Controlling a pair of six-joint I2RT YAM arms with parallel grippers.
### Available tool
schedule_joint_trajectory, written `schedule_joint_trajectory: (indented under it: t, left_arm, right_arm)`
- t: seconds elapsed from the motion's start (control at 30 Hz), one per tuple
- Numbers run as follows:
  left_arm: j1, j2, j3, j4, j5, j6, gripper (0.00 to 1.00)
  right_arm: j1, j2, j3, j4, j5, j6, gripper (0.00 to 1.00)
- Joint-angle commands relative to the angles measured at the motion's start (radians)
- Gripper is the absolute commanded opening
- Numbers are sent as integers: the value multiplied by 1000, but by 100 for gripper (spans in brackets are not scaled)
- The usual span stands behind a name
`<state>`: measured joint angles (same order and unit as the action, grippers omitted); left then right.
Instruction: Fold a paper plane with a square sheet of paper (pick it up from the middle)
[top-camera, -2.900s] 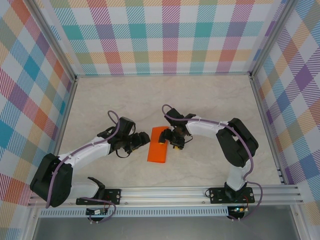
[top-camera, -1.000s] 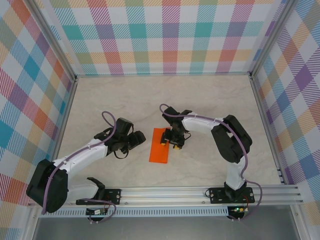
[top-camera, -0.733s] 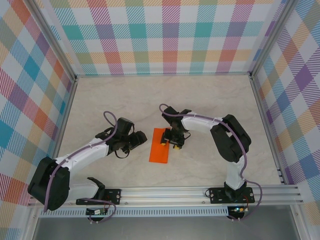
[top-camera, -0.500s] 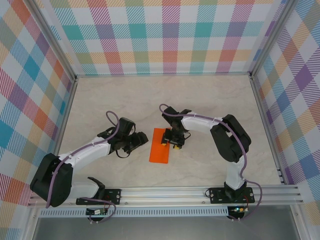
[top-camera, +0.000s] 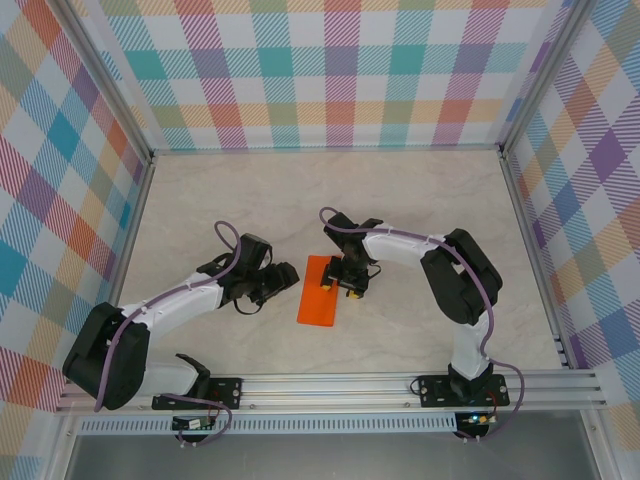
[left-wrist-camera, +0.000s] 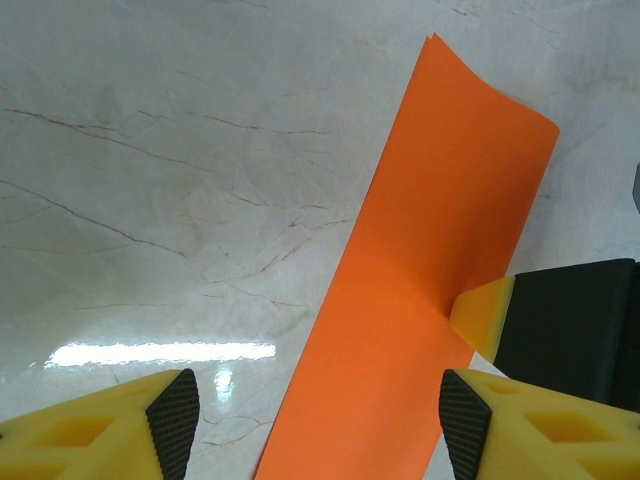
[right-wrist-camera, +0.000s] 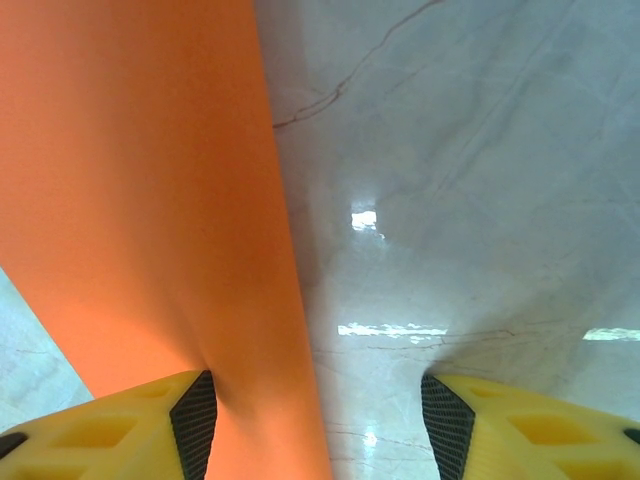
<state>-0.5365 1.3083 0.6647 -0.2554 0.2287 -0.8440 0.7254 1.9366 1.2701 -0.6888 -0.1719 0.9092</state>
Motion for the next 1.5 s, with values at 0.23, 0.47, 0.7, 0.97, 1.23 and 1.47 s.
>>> schedule_joint_trajectory:
  t: [0.23,0.47,0.7,0.97,1.23,1.47]
  left_arm:
    - [-28,57,36,32,59,27,57]
    - [-41,101,60,41,70,29,53]
    - [-52,151,94,53,88,34,39]
    - [-62,235,154,49,94,42,0]
    - [-63,304,179,66,116,54,0]
    - [-65,355,176,91,118,55,0]
  right_arm:
    - [-10,80,-28,-45,75,-22,59]
    - [-9,94,-20,-48,74,-30,59]
    - [-9,100,-21,-51,77,-32,58]
    - [-9,103,-23,-49,77,-26,58]
    - [-9,100,-28,-48,77,-21,59]
    - [-9,101,-32,-46,74,-20,59]
